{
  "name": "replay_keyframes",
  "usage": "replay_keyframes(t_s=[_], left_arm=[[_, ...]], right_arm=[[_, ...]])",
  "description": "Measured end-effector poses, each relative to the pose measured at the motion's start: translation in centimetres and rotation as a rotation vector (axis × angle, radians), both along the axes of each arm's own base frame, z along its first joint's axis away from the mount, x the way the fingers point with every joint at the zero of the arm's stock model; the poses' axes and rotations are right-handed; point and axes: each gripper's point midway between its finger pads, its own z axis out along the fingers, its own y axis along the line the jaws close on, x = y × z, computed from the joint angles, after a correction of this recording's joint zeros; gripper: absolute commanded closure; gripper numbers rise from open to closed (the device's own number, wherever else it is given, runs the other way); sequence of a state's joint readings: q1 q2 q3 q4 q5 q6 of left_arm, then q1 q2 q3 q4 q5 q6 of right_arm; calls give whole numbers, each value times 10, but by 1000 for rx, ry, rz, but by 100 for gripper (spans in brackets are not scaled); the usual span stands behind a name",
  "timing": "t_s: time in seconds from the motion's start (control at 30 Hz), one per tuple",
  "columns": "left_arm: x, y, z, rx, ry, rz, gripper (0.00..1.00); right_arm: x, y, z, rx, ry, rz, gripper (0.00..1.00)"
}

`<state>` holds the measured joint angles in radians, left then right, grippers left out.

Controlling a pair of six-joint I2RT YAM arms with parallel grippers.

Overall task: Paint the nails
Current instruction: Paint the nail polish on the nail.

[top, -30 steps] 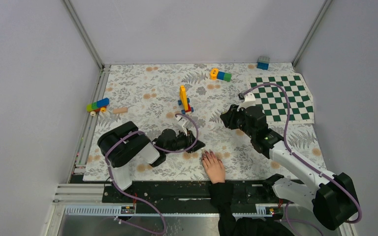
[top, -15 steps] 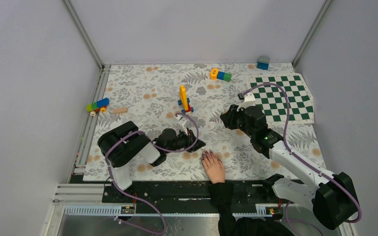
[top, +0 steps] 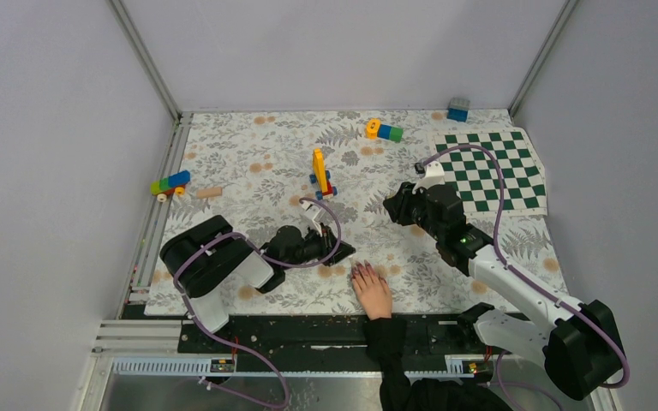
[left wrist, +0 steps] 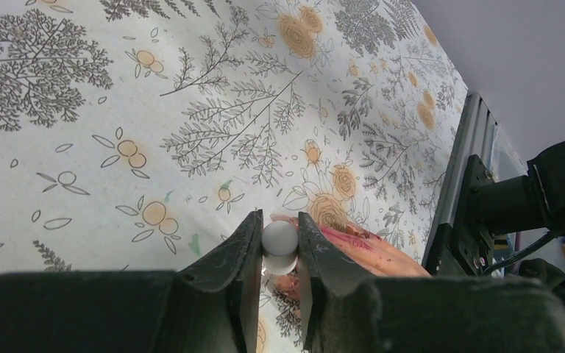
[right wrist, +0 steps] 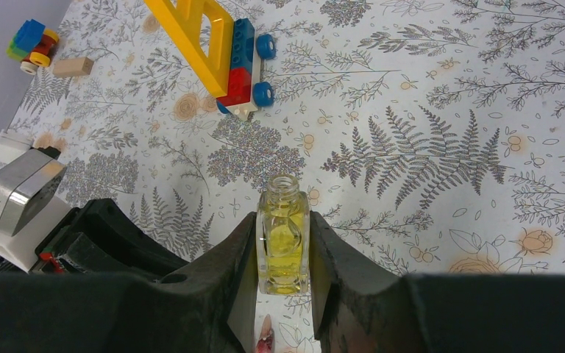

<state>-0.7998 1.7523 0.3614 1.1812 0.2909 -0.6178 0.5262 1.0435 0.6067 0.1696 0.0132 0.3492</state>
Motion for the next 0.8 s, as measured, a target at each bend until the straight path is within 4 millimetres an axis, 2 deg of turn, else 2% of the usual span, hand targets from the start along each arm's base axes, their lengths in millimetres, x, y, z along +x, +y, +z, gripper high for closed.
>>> replay_keyframes(t_s=[0.27, 0.8], left_arm=[[-12, 8, -6, 12, 16, -6, 100], [-11, 1, 1, -6, -2, -17, 100]], right_arm=[[-1, 2, 1, 5, 1, 11, 100], [-3, 3, 4, 15, -6, 24, 100]])
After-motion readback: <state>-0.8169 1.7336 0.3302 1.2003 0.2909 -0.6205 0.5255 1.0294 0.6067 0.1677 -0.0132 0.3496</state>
